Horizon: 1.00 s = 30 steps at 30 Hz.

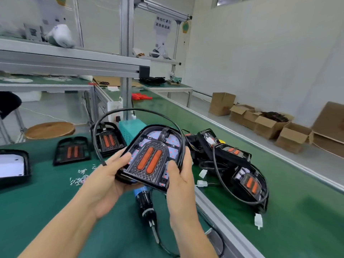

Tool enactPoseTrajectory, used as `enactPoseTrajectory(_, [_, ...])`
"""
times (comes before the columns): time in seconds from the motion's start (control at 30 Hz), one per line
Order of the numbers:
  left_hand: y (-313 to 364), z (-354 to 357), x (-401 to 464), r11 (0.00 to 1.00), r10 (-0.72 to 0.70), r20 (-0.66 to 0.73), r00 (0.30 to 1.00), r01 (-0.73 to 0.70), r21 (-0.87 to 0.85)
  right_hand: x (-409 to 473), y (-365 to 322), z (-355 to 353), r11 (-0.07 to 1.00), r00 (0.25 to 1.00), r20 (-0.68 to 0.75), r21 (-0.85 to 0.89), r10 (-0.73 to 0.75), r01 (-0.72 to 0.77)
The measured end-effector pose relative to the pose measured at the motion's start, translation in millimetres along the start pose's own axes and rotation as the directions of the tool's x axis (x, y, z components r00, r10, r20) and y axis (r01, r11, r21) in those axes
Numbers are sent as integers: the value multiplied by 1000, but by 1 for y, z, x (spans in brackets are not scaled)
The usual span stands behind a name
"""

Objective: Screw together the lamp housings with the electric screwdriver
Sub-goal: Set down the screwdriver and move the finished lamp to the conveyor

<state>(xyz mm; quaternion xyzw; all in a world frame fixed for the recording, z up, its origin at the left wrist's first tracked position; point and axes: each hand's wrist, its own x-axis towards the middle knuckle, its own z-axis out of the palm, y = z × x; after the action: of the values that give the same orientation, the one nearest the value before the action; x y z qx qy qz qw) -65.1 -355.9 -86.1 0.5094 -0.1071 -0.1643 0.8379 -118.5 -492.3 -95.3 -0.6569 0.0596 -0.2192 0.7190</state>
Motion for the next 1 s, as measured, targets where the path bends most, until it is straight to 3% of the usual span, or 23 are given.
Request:
enactPoseTrajectory(0.3, [-2,55,68,982,-173,134,976,181,-57,58,-27,-56,988,996,-83,-153,-30,17])
enactPoseTrajectory(0.57, [9,115,120,947,-302,204,931,318,-50,119,-57,-110,998,972,-235,-60,15,-30])
enactPoseTrajectory(0.9, [-17,144,142,948,-265,171,949,289,-134,154,-41,-158,978,909,-407,-142,84,-154])
enactPoseTrajectory(1.0, [-32,151,144,971,-218,132,967,228,-71,160,-28,-162,962,903,-415,-182,112,-203])
